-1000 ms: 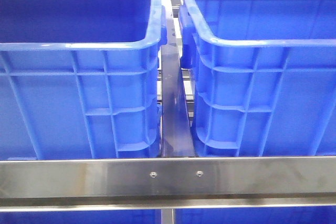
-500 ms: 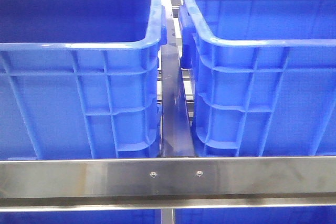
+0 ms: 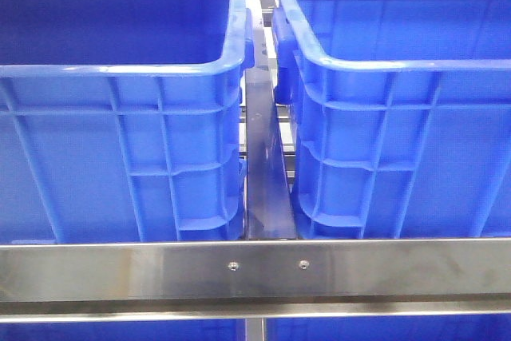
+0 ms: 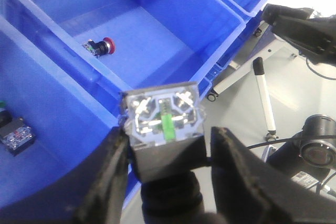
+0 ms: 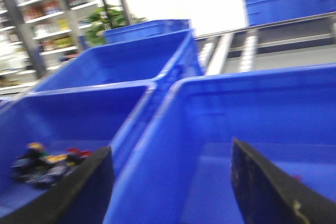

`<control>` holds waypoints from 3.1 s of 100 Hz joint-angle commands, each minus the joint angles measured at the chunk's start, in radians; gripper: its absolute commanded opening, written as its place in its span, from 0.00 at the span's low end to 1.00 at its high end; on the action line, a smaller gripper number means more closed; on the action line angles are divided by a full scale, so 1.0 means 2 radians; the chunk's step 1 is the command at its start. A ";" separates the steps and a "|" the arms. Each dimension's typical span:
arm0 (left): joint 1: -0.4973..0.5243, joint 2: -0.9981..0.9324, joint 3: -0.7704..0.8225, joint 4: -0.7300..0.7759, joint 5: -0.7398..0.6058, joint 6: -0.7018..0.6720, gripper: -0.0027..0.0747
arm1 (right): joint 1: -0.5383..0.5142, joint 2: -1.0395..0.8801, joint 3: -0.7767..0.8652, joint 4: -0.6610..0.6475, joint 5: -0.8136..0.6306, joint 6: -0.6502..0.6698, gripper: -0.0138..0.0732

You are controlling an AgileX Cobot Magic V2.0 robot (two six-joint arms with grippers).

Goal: Pick red and yellow buttons and place in box
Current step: 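Bring the yellow button with the left gripper toward the right gripper, then grasp the yellow button with the right gripper and open the left gripper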

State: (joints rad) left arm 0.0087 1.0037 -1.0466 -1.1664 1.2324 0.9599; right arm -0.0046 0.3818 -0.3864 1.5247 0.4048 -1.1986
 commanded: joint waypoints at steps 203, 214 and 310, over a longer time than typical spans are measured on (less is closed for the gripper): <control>0.001 -0.007 -0.013 0.075 0.012 0.054 0.01 | 0.290 0.547 -0.435 0.001 0.246 0.276 0.77; 0.001 -0.007 -0.013 0.075 0.012 0.054 0.01 | 0.298 0.552 -0.442 0.002 0.244 0.275 0.77; 0.001 -0.007 -0.013 0.075 0.012 0.054 0.01 | 0.323 0.585 -0.463 0.014 0.246 0.275 0.68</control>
State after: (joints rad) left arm 0.0087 1.0037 -1.0466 -0.9412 1.2368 1.0659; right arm 0.6412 1.5928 -1.2773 1.4826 0.8779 -0.6415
